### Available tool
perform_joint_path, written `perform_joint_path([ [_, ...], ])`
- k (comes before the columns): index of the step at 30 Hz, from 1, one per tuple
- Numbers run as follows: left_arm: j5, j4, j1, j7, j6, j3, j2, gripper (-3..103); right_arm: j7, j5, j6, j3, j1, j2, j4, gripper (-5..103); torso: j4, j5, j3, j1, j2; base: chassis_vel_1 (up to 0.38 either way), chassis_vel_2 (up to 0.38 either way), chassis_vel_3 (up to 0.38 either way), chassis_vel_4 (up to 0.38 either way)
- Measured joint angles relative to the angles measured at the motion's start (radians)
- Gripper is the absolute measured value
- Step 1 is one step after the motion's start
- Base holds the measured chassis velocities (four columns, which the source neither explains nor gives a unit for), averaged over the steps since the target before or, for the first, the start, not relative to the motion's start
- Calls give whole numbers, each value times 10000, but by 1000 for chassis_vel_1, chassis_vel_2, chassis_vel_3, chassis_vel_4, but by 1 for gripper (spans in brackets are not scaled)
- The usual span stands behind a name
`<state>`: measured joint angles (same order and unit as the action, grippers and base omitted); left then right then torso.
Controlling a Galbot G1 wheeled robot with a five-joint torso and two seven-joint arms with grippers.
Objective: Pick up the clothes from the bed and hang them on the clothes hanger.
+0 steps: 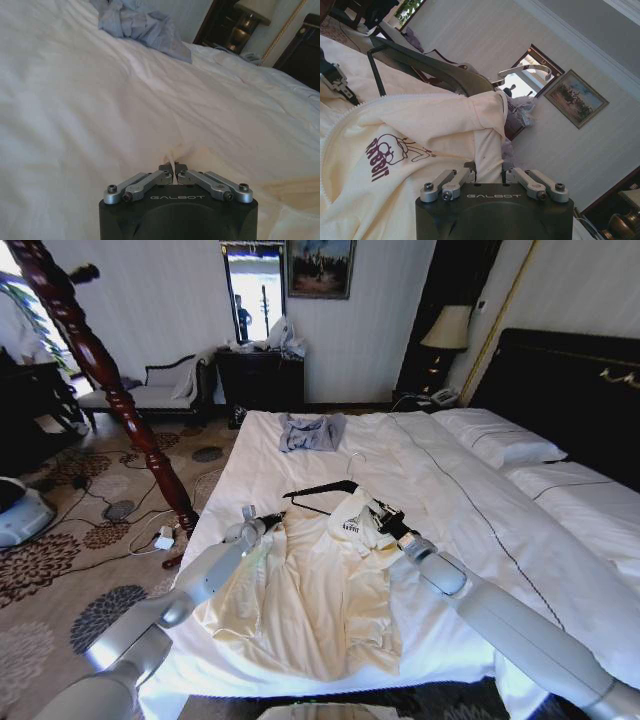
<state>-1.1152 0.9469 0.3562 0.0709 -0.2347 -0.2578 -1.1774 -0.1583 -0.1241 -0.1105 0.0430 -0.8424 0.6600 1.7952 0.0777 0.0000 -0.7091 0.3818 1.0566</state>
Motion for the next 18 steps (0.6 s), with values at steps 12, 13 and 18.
perform_joint_path([
  [12,-353,2026,538,-289,17,384,876,0,28,176,54,59,-67,-62,-60,20,0,0,0,0,0,0,0,0,0],
  [13,-454,2399,661,-368,18,485,1001,0,33,180,58,62,-66,-60,-84,20,-1,0,0,0,0,0,0,0,0],
  [18,-622,3009,870,-474,28,633,1277,0,56,181,82,72,-46,-67,-163,20,1,0,1,-1,0,0,0,0,0],
])
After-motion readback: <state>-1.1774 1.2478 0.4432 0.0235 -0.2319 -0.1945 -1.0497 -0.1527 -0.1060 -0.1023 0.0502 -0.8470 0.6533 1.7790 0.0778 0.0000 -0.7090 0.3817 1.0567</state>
